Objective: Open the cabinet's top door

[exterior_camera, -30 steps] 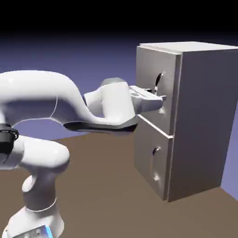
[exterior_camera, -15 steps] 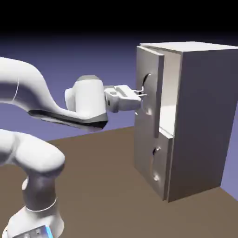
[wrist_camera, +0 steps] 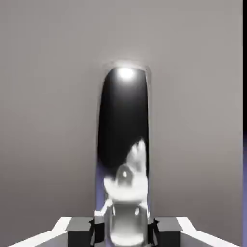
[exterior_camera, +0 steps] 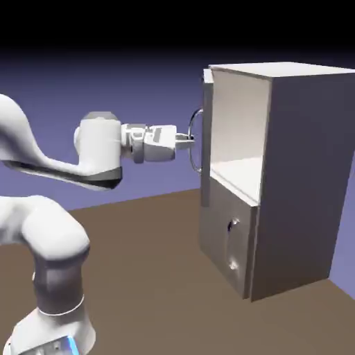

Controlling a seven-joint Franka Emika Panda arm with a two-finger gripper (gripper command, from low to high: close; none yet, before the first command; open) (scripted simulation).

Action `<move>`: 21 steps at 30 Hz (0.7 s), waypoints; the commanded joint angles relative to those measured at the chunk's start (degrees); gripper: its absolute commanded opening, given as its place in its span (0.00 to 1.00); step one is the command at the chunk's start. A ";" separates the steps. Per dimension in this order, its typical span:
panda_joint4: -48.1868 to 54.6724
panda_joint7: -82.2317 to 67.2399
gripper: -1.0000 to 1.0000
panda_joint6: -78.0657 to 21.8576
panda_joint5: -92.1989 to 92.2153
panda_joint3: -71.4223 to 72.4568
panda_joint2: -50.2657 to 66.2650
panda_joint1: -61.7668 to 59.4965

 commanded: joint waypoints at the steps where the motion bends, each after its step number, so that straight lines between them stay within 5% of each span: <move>1: -0.05 -0.72 0.00 -1.71 2.59 1.67 -0.15 0.37; 10: 4.34 -3.47 0.00 -20.50 24.78 18.92 4.11 2.59; 21: 22.41 -0.42 0.00 -47.12 43.86 41.76 19.90 -7.86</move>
